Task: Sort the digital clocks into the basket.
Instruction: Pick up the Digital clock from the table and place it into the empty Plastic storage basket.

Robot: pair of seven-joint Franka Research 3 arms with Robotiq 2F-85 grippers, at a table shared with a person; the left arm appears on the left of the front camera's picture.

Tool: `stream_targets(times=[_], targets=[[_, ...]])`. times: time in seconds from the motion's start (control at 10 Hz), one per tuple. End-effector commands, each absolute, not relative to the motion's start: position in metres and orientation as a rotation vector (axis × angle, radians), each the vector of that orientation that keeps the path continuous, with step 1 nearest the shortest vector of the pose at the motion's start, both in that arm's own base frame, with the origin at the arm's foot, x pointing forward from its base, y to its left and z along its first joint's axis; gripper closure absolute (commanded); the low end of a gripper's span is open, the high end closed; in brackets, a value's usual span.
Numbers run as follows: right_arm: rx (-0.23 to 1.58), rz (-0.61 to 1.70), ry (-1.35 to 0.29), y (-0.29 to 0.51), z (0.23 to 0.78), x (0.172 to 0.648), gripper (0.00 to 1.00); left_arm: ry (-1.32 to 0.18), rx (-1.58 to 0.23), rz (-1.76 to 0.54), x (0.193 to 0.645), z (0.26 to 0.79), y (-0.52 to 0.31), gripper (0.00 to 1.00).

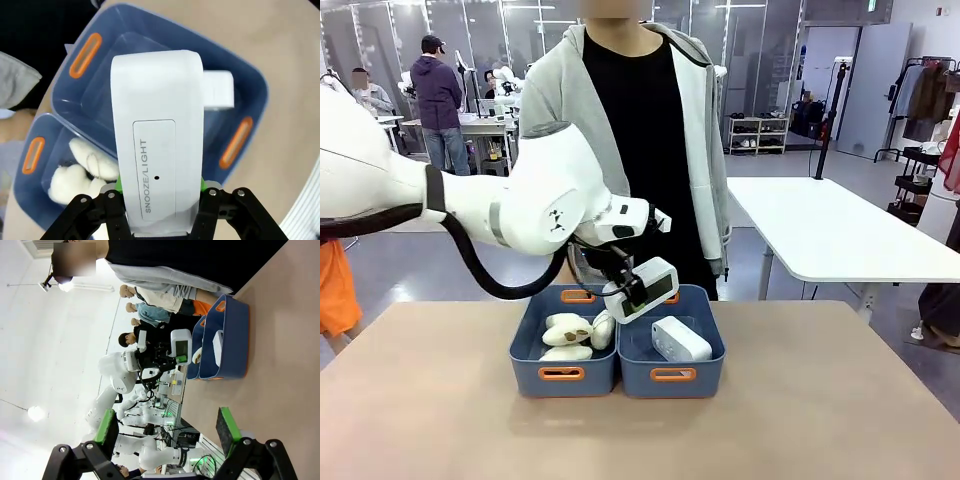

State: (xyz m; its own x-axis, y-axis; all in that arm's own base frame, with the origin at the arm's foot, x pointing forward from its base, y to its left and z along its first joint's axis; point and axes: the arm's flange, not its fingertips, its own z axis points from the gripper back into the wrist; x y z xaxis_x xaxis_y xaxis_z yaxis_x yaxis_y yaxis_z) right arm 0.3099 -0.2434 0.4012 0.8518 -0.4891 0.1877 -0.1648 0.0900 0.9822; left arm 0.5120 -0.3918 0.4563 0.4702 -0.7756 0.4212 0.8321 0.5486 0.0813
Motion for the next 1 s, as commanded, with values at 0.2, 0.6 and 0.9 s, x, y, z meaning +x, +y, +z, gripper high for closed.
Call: stream_targets(times=[0.2,0.6,0.9], targets=[[1.479,-0.25,-0.542,-0.243,0.403,0.307,0.0,-0.438,-0.155,-0.82,0.522,0.423,-0.402,1.0],[1.479,-0.25,-0.542,-0.243,0.403,0.307,0.0,-0.38,-0.204,-0.758,0.516,0.416,-0.395,0.44],[1.479,-0.25,-0.542,-0.243,0.403,0.307,0.0,-0.373,-0.228,-0.755,0.512,0.422,-0.394,0.06]])
